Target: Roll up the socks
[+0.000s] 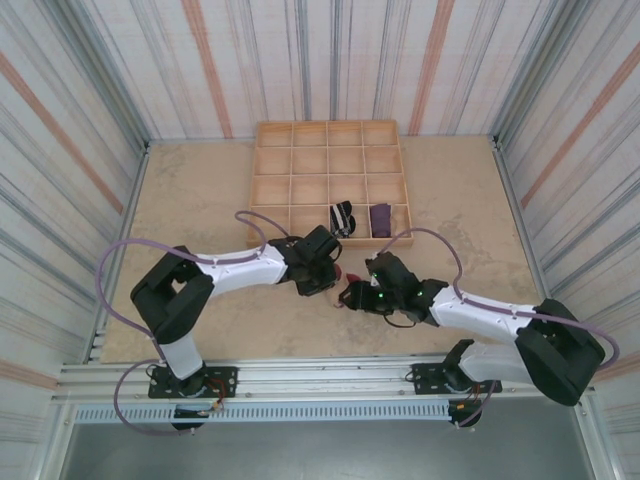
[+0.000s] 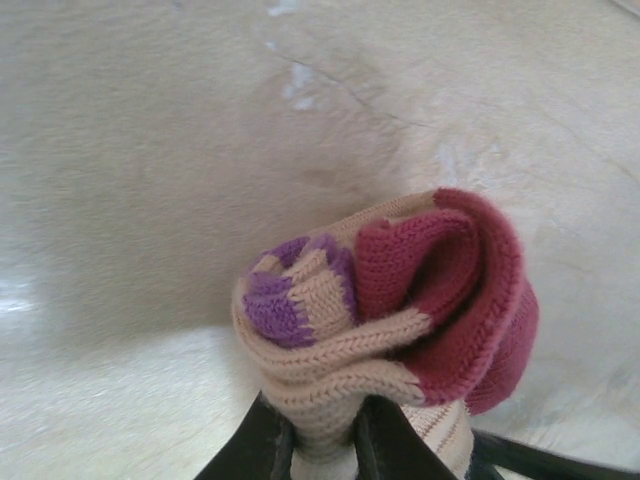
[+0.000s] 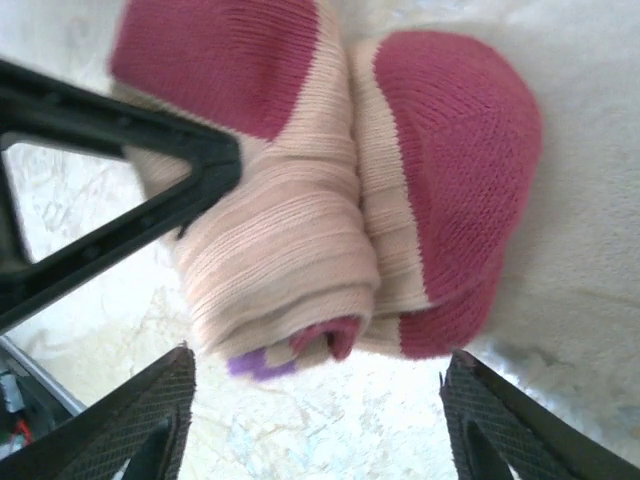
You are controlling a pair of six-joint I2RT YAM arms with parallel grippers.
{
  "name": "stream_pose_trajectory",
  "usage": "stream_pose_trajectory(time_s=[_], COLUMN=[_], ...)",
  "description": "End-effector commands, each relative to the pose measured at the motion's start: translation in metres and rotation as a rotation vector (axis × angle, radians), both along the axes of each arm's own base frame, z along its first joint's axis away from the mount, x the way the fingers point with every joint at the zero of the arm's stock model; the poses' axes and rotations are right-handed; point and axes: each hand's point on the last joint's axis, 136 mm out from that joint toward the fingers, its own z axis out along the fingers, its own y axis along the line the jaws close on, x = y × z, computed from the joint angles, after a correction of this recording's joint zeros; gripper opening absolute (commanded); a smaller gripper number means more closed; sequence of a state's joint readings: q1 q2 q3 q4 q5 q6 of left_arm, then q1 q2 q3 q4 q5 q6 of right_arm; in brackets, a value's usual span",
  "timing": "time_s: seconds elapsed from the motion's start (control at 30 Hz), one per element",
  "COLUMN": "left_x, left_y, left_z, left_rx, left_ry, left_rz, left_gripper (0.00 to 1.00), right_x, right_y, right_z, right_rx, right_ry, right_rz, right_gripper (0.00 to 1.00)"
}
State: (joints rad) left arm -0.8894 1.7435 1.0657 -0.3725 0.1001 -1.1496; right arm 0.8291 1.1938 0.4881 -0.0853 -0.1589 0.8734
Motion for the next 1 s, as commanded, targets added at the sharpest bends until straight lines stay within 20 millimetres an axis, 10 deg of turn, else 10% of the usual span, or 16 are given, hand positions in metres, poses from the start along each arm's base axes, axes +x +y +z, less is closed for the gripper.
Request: stream_pose_trajectory(time_s=[0.0,0.3,0.67,0.97], left_x=[-0.021,-0.023,-0.028,-0.025], left_y=[0.038,0.04,0.038,0.035], left_z=[-0.017,-0.017,-0.02,-0.014], left_rx=[0.159,0.11,0.077,0.014], left_ry=[0.117,0.154,0.169,0.127], left_rz=[0.016,0.045,0.06,0.071], left_gripper=[0.0,0.0,0.0,0.12], right_x=[-0.003,0.006,0.015,0.005], right_y=[-0.016,0.033,0.039,0.013], right_z=[0.006,0.015,-0.018,-0.045], right_rx=[-0.245,-0.354,-0.422,-0.33], right_ry=[-0.13,-0.414,-0.417,-0.22], right_rz=[0.095,0.23,0.232,0.145], right_gripper=[0.73,0.75,0.62,0.05])
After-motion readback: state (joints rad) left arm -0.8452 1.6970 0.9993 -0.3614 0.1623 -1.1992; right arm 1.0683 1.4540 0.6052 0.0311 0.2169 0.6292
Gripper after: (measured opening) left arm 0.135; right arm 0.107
